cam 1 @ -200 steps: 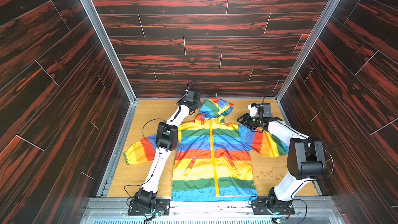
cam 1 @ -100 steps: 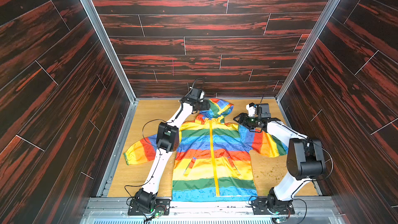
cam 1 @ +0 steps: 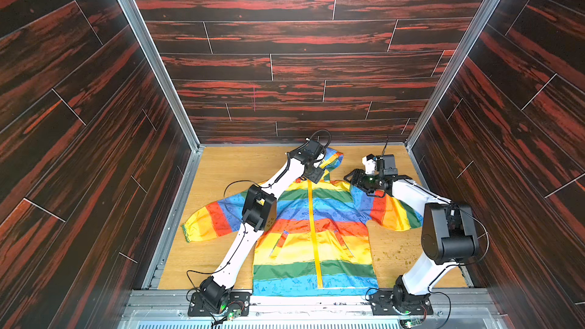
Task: Unzip the jacket
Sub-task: Flatten out the jacket at the center of the board.
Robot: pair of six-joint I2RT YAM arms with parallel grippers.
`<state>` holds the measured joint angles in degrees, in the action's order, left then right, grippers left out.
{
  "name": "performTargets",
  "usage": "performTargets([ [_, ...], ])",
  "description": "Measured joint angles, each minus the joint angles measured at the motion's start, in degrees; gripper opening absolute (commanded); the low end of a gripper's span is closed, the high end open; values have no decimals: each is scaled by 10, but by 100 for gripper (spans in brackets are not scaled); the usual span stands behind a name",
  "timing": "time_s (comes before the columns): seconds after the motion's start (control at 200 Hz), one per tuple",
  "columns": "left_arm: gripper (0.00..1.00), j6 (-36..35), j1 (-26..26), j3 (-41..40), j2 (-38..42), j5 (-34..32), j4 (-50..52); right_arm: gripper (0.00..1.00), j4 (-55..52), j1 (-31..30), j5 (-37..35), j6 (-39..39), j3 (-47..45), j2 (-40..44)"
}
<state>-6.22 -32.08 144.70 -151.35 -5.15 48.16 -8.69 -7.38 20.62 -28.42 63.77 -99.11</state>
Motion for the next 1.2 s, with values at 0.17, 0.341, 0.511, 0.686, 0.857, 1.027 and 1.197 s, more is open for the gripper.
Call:
performTargets([
  [0.17, 77, -13, 8, 0, 0, -116, -2, 63, -4, 0, -2, 0, -4, 0],
  [0.341, 76, -20, 10, 0, 0, -170, -7, 63, -5, 0, -2, 2, -4, 0],
  [0.511, 71, -23, 9, 0, 0, -187, -12, 62, -9, 0, -2, 5, -4, 0],
  [0.686, 56, 7, 9, -2, 0, -218, -26, 62, -12, 0, -2, 9, -4, 0],
  [0.857, 36, 55, 13, -54, 23, -231, -71, 62, -19, 1, -20, 16, -4, 0],
  [1.027, 18, 93, 21, -77, 40, -234, -97, 62, -30, 11, -33, 24, -4, 0],
  [1.197, 0, 147, 30, -78, 45, -290, -105, 61, -33, 26, -34, 25, -6, 7],
])
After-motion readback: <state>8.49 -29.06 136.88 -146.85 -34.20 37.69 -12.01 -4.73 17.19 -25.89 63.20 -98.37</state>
